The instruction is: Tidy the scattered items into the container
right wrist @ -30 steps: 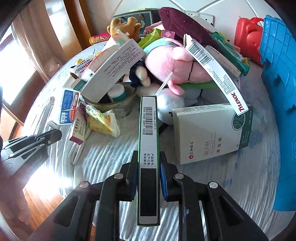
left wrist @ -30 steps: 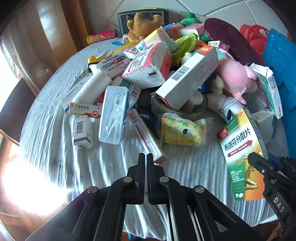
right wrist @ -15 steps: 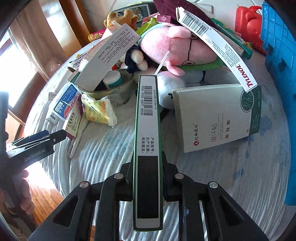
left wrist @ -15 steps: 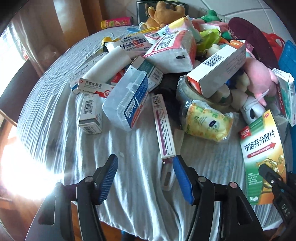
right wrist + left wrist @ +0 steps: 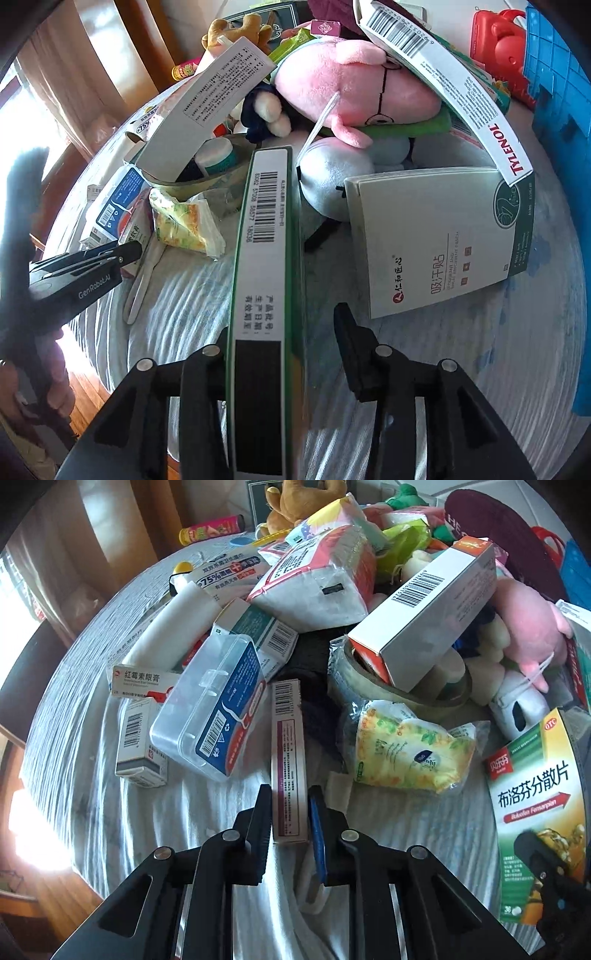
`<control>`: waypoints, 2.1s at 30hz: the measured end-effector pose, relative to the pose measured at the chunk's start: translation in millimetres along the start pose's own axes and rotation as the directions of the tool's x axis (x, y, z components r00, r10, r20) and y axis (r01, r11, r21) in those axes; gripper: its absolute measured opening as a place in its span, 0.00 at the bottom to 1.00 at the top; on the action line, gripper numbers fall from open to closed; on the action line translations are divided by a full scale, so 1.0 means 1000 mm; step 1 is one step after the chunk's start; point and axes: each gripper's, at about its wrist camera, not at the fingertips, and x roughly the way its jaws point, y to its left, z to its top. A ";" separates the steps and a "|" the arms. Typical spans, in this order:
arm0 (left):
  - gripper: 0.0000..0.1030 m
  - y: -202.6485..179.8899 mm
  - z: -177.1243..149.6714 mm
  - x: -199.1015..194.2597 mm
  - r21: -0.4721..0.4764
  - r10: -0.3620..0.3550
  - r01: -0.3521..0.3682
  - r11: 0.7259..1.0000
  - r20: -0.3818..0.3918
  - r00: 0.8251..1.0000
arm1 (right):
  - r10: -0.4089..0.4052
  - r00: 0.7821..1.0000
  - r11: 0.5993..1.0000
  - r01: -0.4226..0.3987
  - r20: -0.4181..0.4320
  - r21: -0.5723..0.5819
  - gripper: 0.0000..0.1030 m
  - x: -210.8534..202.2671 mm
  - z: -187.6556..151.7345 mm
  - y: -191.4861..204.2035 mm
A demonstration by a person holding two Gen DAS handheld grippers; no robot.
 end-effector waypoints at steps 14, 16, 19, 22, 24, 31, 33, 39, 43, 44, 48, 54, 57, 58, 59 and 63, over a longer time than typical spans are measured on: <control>0.17 -0.014 -0.004 -0.082 0.040 -0.054 0.048 0.998 0.153 0.987 | -0.021 0.997 0.999 0.023 0.070 -0.036 0.20 -0.046 0.013 0.015; 0.17 -0.016 -0.005 -0.095 0.046 -0.062 0.055 0.997 0.175 0.983 | -0.018 0.996 0.999 0.022 0.088 -0.038 0.20 -0.057 0.015 0.016; 0.17 -0.018 -0.005 -0.109 0.054 -0.072 0.063 0.997 0.197 0.978 | -0.026 0.996 0.999 0.030 0.089 -0.045 0.19 -0.065 0.017 0.017; 0.17 -0.017 -0.006 -0.115 0.059 -0.079 0.069 0.996 0.203 0.976 | -0.020 0.998 0.999 0.022 0.066 -0.030 0.19 -0.066 0.016 0.014; 0.17 -0.016 -0.009 -0.115 0.062 -0.081 0.070 0.996 0.200 0.976 | -0.008 0.999 1.000 0.008 0.054 0.004 0.22 -0.065 0.011 0.012; 0.17 -0.007 -0.023 -0.085 0.072 -0.087 0.078 0.994 0.131 0.988 | -0.010 0.996 0.999 0.013 0.087 -0.034 1.00 -0.068 -0.031 0.034; 0.17 -0.004 -0.027 -0.073 0.076 -0.086 0.078 0.994 0.109 0.990 | -0.011 0.999 0.999 0.013 0.041 -0.041 1.00 -0.048 -0.043 0.039; 0.17 0.008 -0.037 -0.046 0.090 -0.083 0.077 0.993 0.062 0.995 | 0.005 1.000 1.000 -0.005 -0.001 0.030 1.00 -0.018 -0.048 0.044; 0.17 0.011 -0.039 -0.037 0.106 -0.086 0.081 0.991 0.048 0.995 | 0.000 1.000 0.999 0.000 -0.006 0.039 1.00 -0.005 -0.034 0.047; 0.17 0.011 -0.039 -0.035 0.110 -0.088 0.082 0.991 0.045 0.995 | -0.002 1.000 0.999 0.003 -0.013 0.044 1.00 -0.001 -0.031 0.047; 0.17 0.009 -0.039 -0.032 0.119 -0.095 0.089 0.989 0.044 0.995 | -0.008 0.999 0.999 0.009 -0.032 0.041 1.00 0.016 -0.022 0.050; 0.17 0.011 -0.036 -0.040 0.115 -0.104 0.097 0.989 0.060 0.993 | -0.045 0.999 0.999 0.046 -0.013 0.019 0.84 0.005 -0.016 0.054; 0.17 0.010 -0.030 -0.053 0.113 -0.110 0.100 0.989 0.085 0.990 | -0.042 0.999 0.999 0.042 0.016 0.014 0.84 -0.012 -0.009 0.054; 0.17 0.009 -0.028 -0.059 0.112 -0.114 0.103 0.988 0.098 0.989 | -0.041 0.998 0.999 0.041 0.036 0.012 0.84 -0.021 -0.006 0.054; 0.17 0.009 -0.025 -0.066 0.113 -0.119 0.106 0.988 0.112 0.987 | -0.041 0.997 0.999 0.040 0.059 0.011 0.84 -0.032 -0.002 0.055; 0.17 0.002 -0.009 -0.102 0.125 -0.139 0.117 0.985 0.186 0.973 | -0.051 0.983 0.999 0.050 0.179 0.011 0.84 -0.085 0.020 0.053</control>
